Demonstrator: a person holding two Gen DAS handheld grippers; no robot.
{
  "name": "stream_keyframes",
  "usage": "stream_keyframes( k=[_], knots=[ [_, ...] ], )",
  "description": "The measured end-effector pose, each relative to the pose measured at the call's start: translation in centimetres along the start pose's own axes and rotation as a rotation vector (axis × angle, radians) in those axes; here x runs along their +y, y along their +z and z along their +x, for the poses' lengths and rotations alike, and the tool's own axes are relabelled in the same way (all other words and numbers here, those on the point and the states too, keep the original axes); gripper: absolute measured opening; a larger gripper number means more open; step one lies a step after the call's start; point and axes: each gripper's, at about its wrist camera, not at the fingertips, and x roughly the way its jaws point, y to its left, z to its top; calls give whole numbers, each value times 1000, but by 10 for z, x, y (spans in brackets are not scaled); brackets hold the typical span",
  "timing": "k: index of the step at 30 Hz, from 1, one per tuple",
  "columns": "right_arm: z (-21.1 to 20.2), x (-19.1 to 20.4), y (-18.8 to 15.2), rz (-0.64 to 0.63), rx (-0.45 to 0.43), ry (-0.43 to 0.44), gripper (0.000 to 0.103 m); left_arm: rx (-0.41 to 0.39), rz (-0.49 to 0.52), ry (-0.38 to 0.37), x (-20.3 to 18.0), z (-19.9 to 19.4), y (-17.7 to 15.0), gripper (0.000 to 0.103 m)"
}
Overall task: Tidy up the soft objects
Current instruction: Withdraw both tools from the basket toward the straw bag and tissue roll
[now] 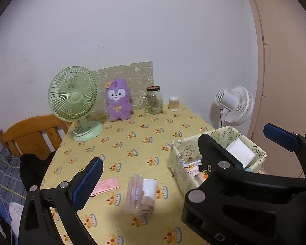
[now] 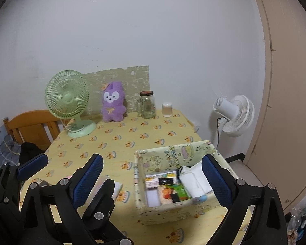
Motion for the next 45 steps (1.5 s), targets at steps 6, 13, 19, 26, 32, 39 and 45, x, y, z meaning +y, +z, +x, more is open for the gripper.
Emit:
stream_keyframes(
  k=[6, 13, 19, 26, 32, 39, 45],
  knots=[
    [-2, 16, -3, -3, -7, 17, 103, -4, -19, 8, 15, -7, -6, 103],
    [0, 33, -8, -8, -10, 35, 103, -13, -45, 10, 33, -9, -13, 103],
    [7, 47, -17, -18, -10, 53, 103, 7, -61, 14, 46, -2, -25, 103],
    [22, 61, -32, -16, 21, 87, 103, 35, -84, 22, 59, 10, -42, 103],
    [42, 72, -47, -30, 59, 89, 103, 75, -103, 56, 69, 25, -58, 103],
    [70, 84, -64, -33, 119, 105, 103, 128, -129, 89, 81, 46, -75, 103],
    [91, 92, -73, -62, 161, 108, 100, 181, -146, 97, 91, 64, -88, 103]
  ],
)
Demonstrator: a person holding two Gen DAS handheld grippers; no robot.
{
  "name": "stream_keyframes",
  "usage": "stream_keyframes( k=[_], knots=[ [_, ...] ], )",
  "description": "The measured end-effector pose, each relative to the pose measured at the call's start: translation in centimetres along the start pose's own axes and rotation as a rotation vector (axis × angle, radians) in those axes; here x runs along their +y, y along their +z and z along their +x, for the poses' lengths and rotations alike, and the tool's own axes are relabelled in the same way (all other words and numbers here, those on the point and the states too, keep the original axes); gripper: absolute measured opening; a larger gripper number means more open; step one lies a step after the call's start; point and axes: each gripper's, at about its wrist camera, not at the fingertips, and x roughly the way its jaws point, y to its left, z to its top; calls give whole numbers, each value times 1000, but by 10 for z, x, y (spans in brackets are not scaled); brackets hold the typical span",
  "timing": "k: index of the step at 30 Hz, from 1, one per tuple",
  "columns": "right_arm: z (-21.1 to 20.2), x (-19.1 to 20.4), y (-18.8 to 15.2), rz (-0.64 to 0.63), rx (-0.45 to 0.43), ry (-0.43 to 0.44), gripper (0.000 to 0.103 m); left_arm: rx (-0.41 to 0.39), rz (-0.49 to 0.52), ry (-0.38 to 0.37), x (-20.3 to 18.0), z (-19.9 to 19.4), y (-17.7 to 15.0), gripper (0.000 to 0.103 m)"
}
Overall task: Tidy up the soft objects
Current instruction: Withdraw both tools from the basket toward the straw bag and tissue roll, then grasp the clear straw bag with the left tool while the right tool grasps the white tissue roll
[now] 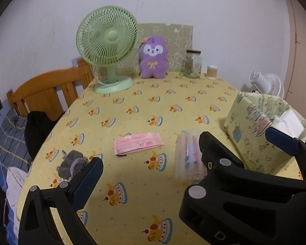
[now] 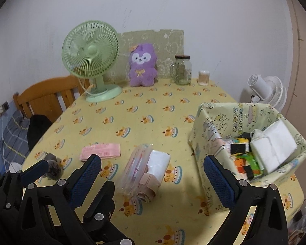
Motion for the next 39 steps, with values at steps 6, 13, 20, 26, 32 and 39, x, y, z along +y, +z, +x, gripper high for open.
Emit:
stream_keyframes(
  k=[6, 13, 20, 26, 32, 39],
  knots=[
    [18, 4, -8, -23, 29, -25, 93, 53, -8, 9, 2, 21, -9, 102],
    [19, 1, -10, -8, 14, -59, 81, 72, -23, -32, 4, 30, -8, 102],
    [23, 1, -12, 35, 77, -12, 68, 78, 4, -46, 6, 31, -6, 102],
    [40, 6, -21, 42, 152, -42, 54, 113, 30, -38, 8, 40, -14, 97],
    [53, 3, -23, 54, 178, -90, 51, 123, 31, -51, 5, 48, -14, 97],
    [75, 1, -24, 54, 242, -72, 37, 166, 35, -34, 7, 65, -14, 96]
  ],
)
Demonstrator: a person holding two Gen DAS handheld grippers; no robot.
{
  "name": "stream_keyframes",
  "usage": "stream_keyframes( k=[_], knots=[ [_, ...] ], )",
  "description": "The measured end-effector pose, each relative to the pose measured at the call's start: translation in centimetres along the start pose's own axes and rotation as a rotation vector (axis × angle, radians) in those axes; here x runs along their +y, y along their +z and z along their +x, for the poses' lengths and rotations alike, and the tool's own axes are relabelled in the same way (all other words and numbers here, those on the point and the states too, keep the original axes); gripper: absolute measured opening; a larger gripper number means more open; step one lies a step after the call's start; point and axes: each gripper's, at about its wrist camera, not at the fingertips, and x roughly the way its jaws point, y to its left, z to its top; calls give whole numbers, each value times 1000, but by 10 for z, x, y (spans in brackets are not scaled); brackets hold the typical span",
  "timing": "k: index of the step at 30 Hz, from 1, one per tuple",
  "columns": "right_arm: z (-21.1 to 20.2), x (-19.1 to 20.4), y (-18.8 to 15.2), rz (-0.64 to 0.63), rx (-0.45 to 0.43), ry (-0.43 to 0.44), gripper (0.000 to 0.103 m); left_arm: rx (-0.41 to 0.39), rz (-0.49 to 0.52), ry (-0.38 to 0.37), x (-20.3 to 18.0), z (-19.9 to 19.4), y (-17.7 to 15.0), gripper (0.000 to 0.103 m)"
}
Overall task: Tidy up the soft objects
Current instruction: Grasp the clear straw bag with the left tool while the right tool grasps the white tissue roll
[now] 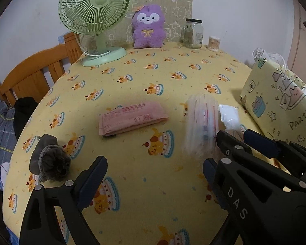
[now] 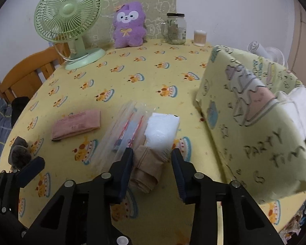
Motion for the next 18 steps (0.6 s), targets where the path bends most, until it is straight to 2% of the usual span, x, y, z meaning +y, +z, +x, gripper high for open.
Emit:
stream_keyframes(
  k=[4, 7, 18],
  knots=[
    [6, 1, 4, -6, 11, 34, 25, 10, -2, -2, 1, 4, 4, 96],
    [8, 0, 6, -16, 10, 54, 21, 8, -1, -9, 0, 5, 8, 95],
    [10, -9, 22, -16, 0, 43, 20, -6, 28, -45, -12, 11, 24, 93]
  ],
)
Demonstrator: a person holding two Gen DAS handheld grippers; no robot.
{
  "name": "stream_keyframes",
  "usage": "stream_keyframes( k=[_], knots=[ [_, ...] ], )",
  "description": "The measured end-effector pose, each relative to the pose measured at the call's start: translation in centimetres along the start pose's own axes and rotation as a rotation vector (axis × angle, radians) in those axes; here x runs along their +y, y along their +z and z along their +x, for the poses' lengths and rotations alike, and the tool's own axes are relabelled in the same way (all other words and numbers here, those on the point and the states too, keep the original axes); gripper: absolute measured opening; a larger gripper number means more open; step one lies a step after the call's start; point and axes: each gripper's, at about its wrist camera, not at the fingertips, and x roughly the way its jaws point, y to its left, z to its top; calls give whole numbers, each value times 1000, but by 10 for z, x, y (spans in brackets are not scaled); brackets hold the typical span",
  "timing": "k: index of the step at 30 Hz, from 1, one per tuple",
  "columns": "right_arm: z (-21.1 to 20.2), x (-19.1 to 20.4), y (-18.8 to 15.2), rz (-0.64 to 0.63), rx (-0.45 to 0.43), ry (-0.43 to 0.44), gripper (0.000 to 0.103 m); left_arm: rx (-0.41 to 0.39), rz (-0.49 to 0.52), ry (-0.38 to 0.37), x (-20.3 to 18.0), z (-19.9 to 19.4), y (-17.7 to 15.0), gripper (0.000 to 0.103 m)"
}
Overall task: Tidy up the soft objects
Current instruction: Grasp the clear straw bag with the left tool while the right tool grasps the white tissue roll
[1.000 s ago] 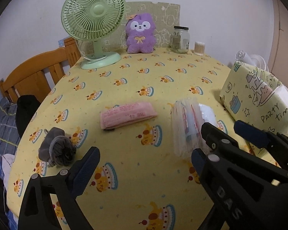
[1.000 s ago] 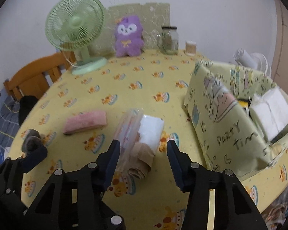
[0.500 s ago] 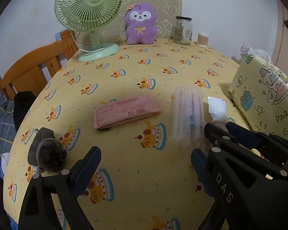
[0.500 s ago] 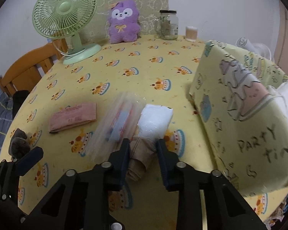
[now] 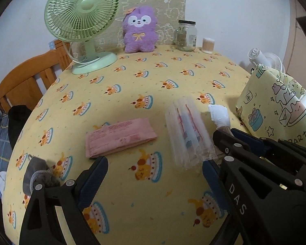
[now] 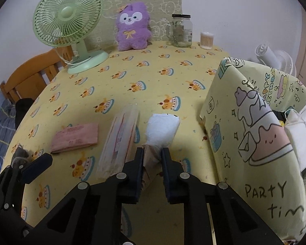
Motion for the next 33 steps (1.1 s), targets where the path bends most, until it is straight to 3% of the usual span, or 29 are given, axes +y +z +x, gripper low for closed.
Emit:
stream_keyframes(
  k=[4, 16, 26, 33],
  knots=[
    [8, 0, 2, -7, 26, 35, 20, 25, 6, -36, -1, 6, 1, 87],
    [1, 13, 5, -58, 24, 183, 20, 22, -13, 16, 8, -11, 0, 86],
    [-2, 2, 23, -81, 18, 115, 20, 11, -44, -57, 0, -2, 16, 87],
    [15, -9, 21, -37, 45, 95, 20, 47, -20, -91, -6, 17, 19, 86]
  ],
)
